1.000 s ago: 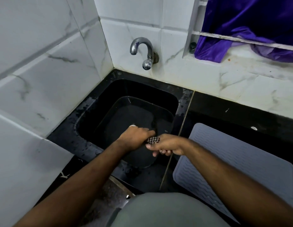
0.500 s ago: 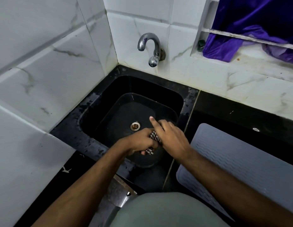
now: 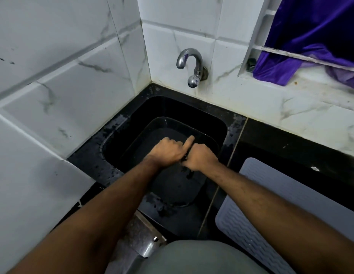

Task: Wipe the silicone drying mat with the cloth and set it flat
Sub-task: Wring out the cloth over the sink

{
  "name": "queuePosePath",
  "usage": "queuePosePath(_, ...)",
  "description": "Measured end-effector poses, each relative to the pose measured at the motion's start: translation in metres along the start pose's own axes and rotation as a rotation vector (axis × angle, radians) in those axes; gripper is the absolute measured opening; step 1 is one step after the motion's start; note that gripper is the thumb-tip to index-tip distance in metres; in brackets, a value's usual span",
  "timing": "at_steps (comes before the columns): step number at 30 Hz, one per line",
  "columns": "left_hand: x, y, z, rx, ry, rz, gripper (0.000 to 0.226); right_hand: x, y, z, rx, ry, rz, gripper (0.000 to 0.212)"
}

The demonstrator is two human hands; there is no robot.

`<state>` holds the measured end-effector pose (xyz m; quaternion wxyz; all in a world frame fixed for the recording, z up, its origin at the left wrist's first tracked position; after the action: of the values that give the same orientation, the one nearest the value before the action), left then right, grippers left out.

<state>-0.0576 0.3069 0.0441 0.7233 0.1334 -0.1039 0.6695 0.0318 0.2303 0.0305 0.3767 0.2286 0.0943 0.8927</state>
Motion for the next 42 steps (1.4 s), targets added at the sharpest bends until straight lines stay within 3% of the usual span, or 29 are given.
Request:
queuePosePath(3, 0.009, 0.006, 0.008, -0.079, -0.086, -0.171, 0.059, 0.0, 0.001, -0.006, 0.157, -0.224, -0.009, 0.048)
queuePosePath(10, 0.023, -0.005, 0.03, -0.17, -0.183, -0.471, 0.052, 0.005, 0.038, -0.025, 0.792, -1.085, -0.294, 0.027)
queuePosePath(13, 0.02, -0.007, 0.038, -0.181, -0.157, -0.512, 0.041, 0.005, 0.043, -0.032, 1.028, -1.244, -0.318, 0.025)
queuePosePath(16, 0.009, -0.008, 0.032, -0.138, -0.107, -0.488, 0.021, -0.006, 0.042, -0.034, 1.076, -1.214, -0.284, 0.025)
queuePosePath(19, 0.001, -0.01, 0.023, -0.002, 0.027, -0.357, 0.016, -0.021, 0.034, -0.024, 0.814, -0.867, -0.227, 0.034)
queuePosePath(22, -0.002, -0.009, 0.015, 0.274, 0.319, -0.063, 0.028, -0.028, 0.024, -0.007, 0.538, -0.601, -0.099, 0.044)
queuePosePath(23, -0.003, -0.007, 0.013, 0.313, 0.418, 0.045, 0.031, -0.029, 0.022, -0.004, 0.482, -0.531, -0.042, 0.057)
queuePosePath(25, 0.0, 0.001, 0.009, 0.3, 0.599, 0.235, 0.032, -0.034, 0.023, -0.001, 0.272, -0.325, 0.042, 0.089)
queuePosePath(28, 0.004, 0.014, 0.003, 0.22, 0.978, 0.435, 0.031, -0.035, 0.046, 0.002, -0.121, -0.288, 0.205, 0.103)
queuePosePath(30, -0.004, 0.018, 0.007, 0.182, 1.291, 0.495, 0.032, -0.033, 0.062, -0.006, -0.233, -0.158, 0.341, 0.113)
queuePosePath(32, -0.019, 0.017, 0.015, 0.208, 1.417, 0.502, 0.033, -0.034, 0.068, -0.012, -0.316, -0.06, 0.357, 0.116)
queuePosePath(35, -0.041, 0.012, 0.022, 0.277, 1.413, 0.5, 0.027, -0.031, 0.062, -0.005, -0.364, -0.015, 0.304, 0.104)
queuePosePath(37, -0.048, 0.01, 0.02, 0.284, 1.38, 0.538, 0.025, -0.027, 0.054, 0.003, -0.333, 0.129, 0.309, 0.075)
queuePosePath(39, -0.048, 0.007, 0.015, 0.314, 1.239, 0.58, 0.031, -0.025, 0.044, 0.005, -0.306, 0.299, 0.322, 0.041)
queuePosePath(42, -0.048, 0.007, 0.002, 0.373, 0.887, 0.641, 0.057, -0.023, 0.035, -0.003, -0.214, 0.444, 0.311, 0.023)
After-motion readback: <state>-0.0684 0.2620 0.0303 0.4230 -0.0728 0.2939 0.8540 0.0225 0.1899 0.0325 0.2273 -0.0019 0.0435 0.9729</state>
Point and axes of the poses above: each hand's wrist, its own y-axis away from the middle knuckle, its own z-axis out of the back of the hand, x = y × z, the point moved 4 cm from there along -y, towards the middle knuckle, and after that the axes turned 11 degrees about -z, right-handed, at the moved point
